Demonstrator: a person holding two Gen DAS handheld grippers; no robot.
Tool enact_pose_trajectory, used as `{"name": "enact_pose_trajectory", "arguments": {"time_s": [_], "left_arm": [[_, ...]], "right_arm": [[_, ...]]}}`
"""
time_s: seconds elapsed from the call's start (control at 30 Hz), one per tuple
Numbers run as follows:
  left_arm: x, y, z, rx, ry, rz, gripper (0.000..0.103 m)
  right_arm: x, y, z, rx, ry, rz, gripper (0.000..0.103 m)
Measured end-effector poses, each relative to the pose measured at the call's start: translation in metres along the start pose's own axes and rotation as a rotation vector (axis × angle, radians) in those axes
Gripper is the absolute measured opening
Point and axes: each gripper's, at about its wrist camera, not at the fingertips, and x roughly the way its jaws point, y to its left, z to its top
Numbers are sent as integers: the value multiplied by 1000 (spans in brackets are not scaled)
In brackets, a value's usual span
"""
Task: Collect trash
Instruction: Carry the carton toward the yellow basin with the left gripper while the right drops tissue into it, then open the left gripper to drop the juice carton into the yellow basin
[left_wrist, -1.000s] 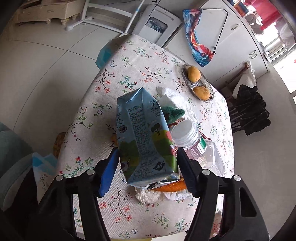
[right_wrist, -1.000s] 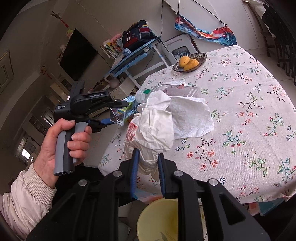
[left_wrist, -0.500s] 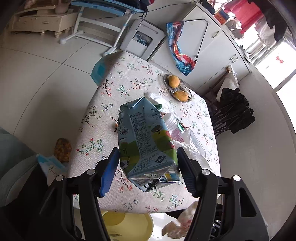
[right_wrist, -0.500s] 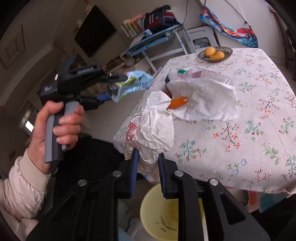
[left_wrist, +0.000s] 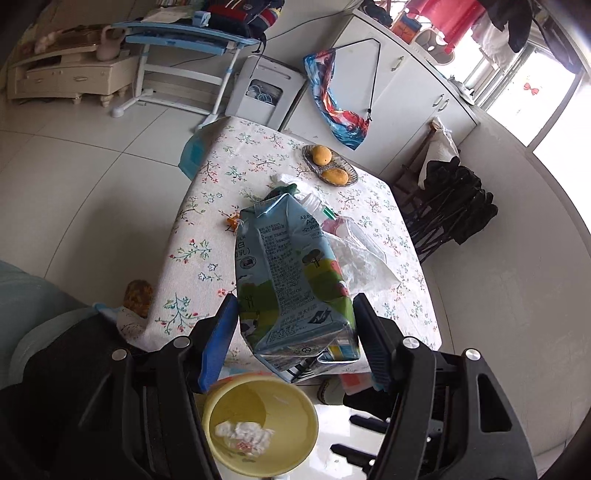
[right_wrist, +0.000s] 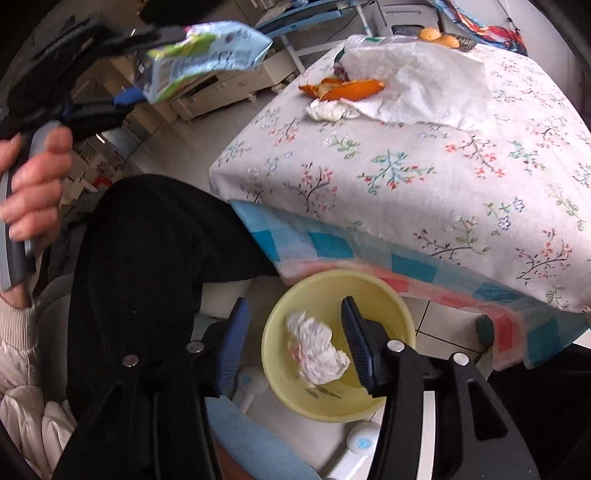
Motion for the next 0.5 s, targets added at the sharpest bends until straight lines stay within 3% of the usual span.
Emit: {"name": "enact_pose_trajectory", "arguments": {"time_s": [0.23,0.5], "left_arm": [[-17,-12,-46,51,75,-16,61],[0,-16,-113,59,247,-23,61]], "right_arm": [[-40,-24,8,108,-236,-50,62],[-65,-34,4,157,-349,-54,63]]}}
